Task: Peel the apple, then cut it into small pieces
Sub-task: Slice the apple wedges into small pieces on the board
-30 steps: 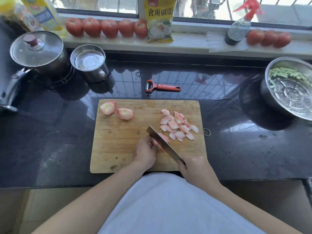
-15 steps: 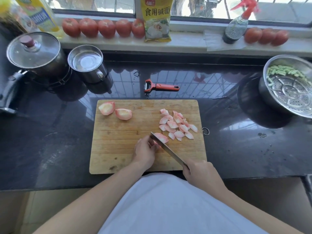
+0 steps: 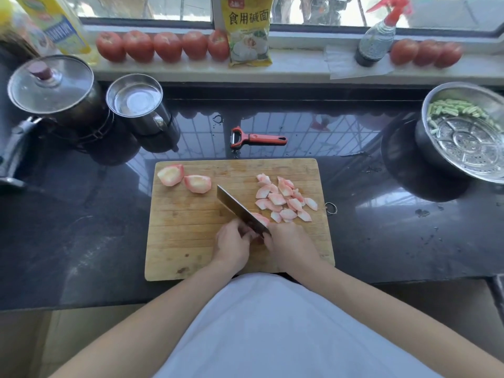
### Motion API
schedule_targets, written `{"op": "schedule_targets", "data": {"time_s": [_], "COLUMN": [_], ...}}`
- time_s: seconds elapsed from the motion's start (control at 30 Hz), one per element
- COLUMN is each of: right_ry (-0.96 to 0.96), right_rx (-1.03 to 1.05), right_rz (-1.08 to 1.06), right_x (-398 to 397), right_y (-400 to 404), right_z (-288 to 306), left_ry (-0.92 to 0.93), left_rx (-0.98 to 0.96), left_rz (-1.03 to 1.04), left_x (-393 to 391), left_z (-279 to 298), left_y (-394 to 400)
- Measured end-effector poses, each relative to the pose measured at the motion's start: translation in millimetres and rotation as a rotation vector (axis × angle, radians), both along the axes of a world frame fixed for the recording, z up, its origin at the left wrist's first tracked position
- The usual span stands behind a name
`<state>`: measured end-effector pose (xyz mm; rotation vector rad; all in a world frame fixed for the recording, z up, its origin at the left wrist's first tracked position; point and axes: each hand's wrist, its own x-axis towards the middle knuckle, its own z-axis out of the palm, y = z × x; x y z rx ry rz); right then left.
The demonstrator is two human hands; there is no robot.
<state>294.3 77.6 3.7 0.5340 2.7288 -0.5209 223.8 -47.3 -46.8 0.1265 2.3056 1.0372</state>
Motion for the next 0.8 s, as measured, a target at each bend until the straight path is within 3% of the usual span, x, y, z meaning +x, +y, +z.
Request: {"op": "schedule_targets", "data": {"time_s": [0.2, 0.37, 0.6, 0.8], "right_ry": [0.032, -0.032, 0.083, -0.058], "right_rx": [-0.102, -0.105, -0.069, -0.037], "right_rz": [-0.159, -0.079, -0.036, -0.009], "right_x": [39.9, 66.2, 70.5, 68.2], "right_y": [14.0, 12.5, 13.5, 14.1], "right_z": [11.0, 15.6, 21.0, 22.7], "left_ry": [-0.030, -0.023, 0.001, -0.016], "left_rx": [-0.037, -0.066, -0.101, -0.094], "left_rz": [0.018, -0.001, -0.018, -0.017], "left_x": [2.6, 2.9, 3.8, 3.5], "left_z": [-3.3, -5.5, -1.9, 2.4], "left_y": [-1.4, -1.3, -0.9, -0.2]}}
